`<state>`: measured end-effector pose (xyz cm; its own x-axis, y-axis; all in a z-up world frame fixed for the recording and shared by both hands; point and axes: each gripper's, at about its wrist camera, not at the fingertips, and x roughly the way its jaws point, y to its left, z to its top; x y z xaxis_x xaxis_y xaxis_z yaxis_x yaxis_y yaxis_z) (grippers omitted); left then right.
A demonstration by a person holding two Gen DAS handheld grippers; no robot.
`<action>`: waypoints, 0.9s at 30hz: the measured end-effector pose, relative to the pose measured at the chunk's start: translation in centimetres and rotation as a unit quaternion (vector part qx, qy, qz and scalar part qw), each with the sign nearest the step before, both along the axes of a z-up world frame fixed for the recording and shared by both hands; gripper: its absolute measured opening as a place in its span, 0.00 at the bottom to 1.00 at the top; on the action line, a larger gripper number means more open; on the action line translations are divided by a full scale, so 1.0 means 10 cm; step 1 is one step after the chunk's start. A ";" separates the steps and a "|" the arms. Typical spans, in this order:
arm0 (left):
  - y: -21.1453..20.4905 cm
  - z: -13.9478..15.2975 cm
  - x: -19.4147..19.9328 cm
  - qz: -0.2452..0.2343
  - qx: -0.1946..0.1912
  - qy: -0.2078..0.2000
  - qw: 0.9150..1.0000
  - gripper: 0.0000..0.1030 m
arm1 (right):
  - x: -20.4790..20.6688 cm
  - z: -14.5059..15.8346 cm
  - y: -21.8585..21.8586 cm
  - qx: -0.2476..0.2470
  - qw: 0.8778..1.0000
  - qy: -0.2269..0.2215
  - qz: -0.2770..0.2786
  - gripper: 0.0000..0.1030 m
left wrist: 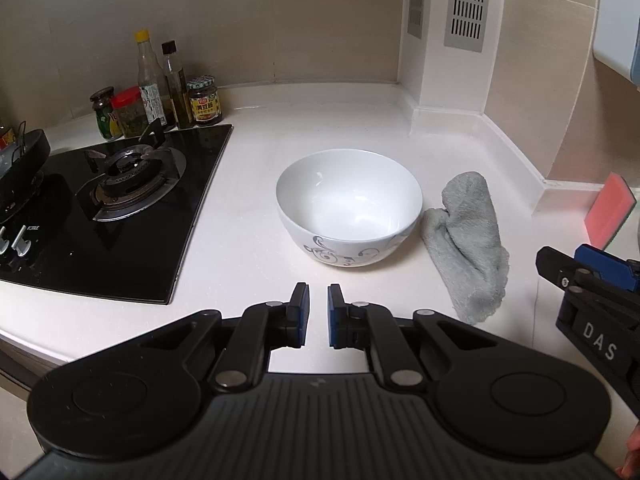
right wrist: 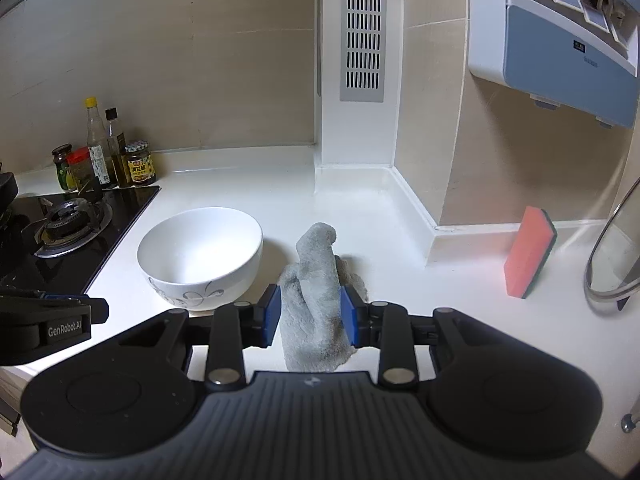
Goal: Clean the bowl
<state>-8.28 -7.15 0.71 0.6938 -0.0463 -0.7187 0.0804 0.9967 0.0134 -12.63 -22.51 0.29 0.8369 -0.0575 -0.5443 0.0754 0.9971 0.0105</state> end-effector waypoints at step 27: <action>-0.01 -0.13 -0.27 -0.004 0.002 0.013 1.000 0.08 | -0.27 -0.09 0.03 0.003 1.000 0.016 -0.004 0.27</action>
<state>-10.94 -7.20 -0.55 0.6740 -0.0491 -0.7371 0.0882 0.9960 0.0144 -15.36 -22.19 -0.57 0.8191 -0.0609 -0.5704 0.0834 0.9964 0.0134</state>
